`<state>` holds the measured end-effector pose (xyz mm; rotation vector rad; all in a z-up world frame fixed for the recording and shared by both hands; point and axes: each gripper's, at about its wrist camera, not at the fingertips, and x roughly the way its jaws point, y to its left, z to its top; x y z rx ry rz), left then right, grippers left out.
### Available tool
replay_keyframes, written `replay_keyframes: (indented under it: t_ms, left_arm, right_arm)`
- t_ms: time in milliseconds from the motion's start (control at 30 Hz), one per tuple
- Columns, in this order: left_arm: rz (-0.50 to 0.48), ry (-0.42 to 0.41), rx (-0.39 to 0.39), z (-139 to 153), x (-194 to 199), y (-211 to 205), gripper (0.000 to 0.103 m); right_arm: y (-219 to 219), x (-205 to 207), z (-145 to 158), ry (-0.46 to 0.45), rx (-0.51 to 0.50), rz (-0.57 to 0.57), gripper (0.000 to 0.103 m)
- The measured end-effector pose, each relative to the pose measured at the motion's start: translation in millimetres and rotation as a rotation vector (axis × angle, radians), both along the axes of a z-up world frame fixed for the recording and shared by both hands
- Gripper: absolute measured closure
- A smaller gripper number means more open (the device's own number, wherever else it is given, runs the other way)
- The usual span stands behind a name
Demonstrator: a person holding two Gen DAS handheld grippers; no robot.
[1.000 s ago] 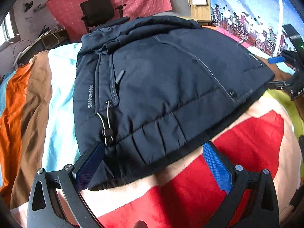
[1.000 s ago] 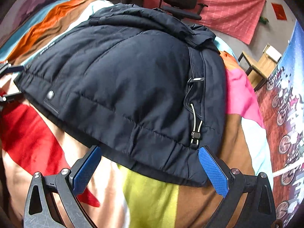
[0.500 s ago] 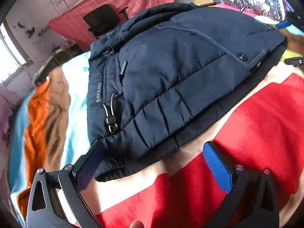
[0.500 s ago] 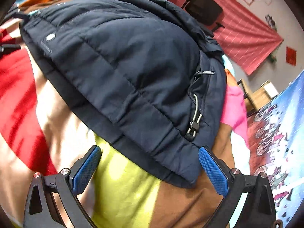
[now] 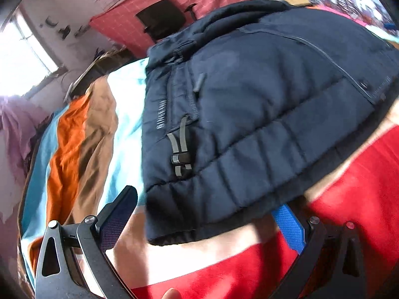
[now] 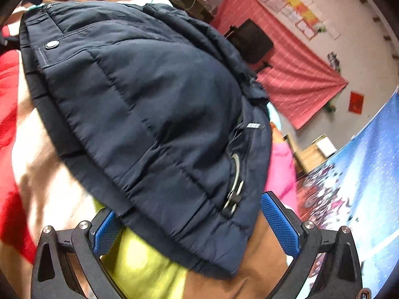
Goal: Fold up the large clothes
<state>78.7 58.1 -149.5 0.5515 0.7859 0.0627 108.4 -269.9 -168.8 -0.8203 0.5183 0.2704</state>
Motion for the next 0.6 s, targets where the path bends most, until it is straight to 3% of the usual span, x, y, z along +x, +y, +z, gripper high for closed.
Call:
replay_keyframes:
  t_ms: [133, 400, 467, 533, 600]
  left_arm:
    - [0.047, -0.044, -0.013, 10, 2, 6, 0.001]
    - [-0.019, -0.140, 0.041, 24, -4, -5, 0.002]
    - [-0.040, -0.134, 0.015, 30, -2, -4, 0.008]
    - [-0.060, -0.116, -0.041, 38, 2, 0, 0.019]
    - [-0.077, -0.111, -0.097, 49, 8, 4, 0.031]
  right_arm:
    - [-2, 2, 4, -0.048, -0.015, -0.004, 0.000]
    - [-13, 11, 27, -0.046, 0.069, -0.026, 0.004]
    - [-15, 12, 36, -0.051, 0.094, -0.024, 0.008]
    - [-15, 13, 47, -0.046, 0.140, -0.007, 0.026]
    - [-14, 15, 60, -0.036, 0.183, 0.006, 0.037]
